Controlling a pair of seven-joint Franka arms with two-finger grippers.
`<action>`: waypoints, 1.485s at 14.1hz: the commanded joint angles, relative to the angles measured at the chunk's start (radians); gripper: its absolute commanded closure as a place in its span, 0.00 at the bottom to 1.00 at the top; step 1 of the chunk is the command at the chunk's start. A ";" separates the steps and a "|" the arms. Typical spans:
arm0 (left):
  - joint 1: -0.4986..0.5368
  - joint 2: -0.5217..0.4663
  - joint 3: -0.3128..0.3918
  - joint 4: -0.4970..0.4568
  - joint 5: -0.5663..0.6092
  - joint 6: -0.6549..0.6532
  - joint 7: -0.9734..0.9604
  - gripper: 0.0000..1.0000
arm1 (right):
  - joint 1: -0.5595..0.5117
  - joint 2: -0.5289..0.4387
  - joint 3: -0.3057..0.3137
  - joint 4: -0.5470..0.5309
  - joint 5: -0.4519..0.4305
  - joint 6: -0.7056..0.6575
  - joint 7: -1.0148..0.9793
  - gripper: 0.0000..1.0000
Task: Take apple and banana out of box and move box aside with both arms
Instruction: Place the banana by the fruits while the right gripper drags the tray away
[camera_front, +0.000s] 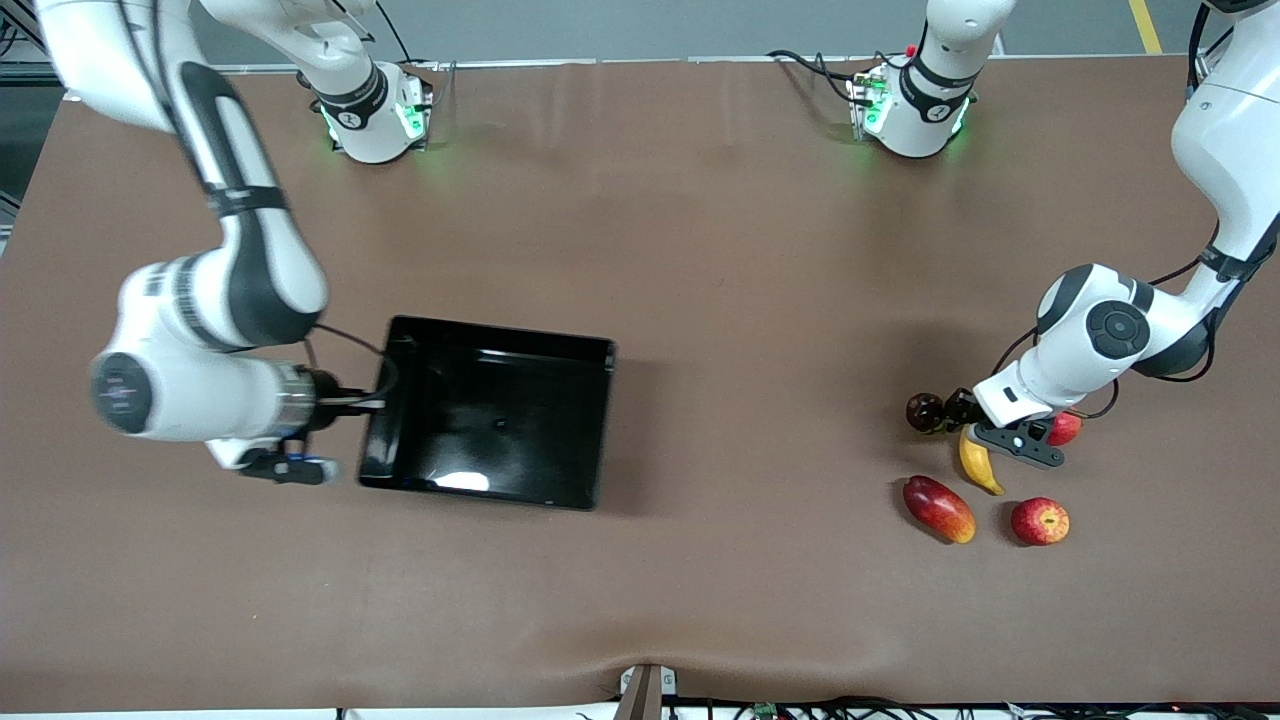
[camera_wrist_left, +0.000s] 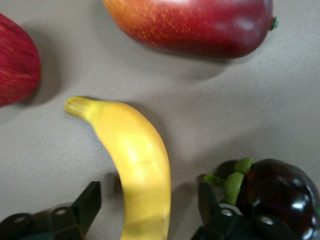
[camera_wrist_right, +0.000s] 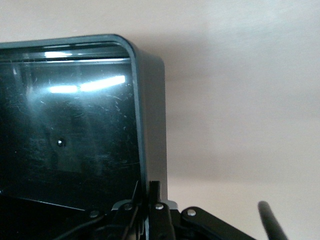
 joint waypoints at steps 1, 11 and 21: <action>0.022 -0.085 -0.030 -0.025 0.015 0.005 0.005 0.00 | -0.108 -0.033 0.019 -0.024 0.012 -0.031 -0.135 1.00; 0.183 -0.115 -0.414 0.162 -0.044 -0.424 0.000 0.00 | -0.439 0.026 0.017 -0.048 -0.048 -0.020 -0.441 1.00; -0.232 -0.093 -0.233 0.544 -0.262 -0.692 -0.108 0.00 | -0.537 0.109 0.015 -0.128 -0.060 0.122 -0.599 1.00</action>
